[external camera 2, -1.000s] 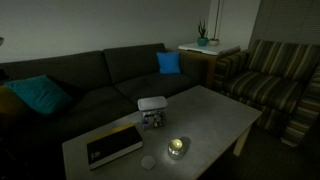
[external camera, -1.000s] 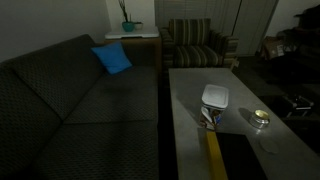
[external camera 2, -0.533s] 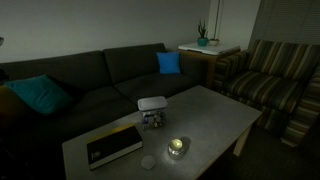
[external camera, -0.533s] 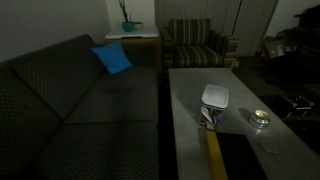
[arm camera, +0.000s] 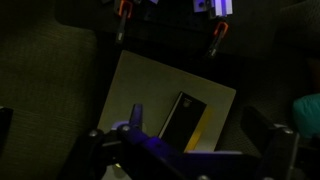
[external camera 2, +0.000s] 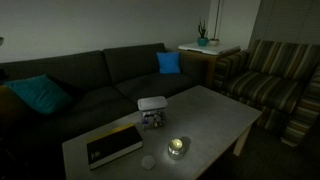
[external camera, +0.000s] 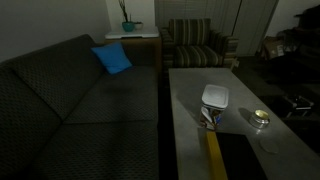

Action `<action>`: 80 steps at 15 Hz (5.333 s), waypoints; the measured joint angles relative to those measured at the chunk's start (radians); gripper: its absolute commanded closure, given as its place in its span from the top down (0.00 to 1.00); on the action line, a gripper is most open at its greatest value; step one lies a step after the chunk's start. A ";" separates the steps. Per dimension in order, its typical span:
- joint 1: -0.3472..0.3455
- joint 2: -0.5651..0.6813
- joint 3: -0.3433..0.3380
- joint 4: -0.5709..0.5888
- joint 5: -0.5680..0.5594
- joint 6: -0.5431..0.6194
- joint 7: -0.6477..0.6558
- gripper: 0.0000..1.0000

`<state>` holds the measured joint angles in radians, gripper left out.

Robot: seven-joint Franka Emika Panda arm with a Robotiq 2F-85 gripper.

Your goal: Open the lid on the transparent bowl

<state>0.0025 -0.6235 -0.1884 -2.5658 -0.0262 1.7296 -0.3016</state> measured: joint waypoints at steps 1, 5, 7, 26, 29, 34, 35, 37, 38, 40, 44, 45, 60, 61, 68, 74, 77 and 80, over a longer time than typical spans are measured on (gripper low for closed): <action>0.001 0.002 0.007 0.002 0.000 0.001 0.000 1.00; 0.029 0.029 0.044 0.024 0.001 0.025 0.000 1.00; 0.051 0.061 0.068 0.043 0.003 0.054 0.001 1.00; 0.138 0.608 0.237 0.410 0.025 0.219 0.132 1.00; 0.138 0.602 0.238 0.409 0.025 0.234 0.137 1.00; 0.138 0.666 0.244 0.393 0.052 0.499 0.201 1.00; 0.138 0.701 0.246 0.399 0.053 0.543 0.210 1.00; 0.137 0.788 0.248 0.443 0.070 0.569 0.226 1.00; 0.136 0.839 0.248 0.482 0.074 0.569 0.237 1.00; 0.131 0.954 0.248 0.585 0.075 0.568 0.256 1.00; 0.130 1.163 0.248 0.804 0.067 0.508 0.259 1.00; 0.130 1.190 0.249 0.830 0.067 0.503 0.259 1.00; 0.160 1.270 0.251 0.806 -0.024 0.691 0.256 1.00; 0.158 1.309 0.251 0.836 -0.024 0.690 0.252 1.00; 0.134 1.611 0.262 1.145 -0.023 0.615 0.156 1.00; 0.135 1.783 0.266 1.379 -0.023 0.477 0.132 0.58; 0.137 1.848 0.268 1.461 -0.023 0.434 0.132 0.38; 0.140 1.900 0.269 1.528 -0.023 0.415 0.136 0.16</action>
<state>0.1423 1.2767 0.0803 -1.0376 -0.0492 2.1450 -0.1657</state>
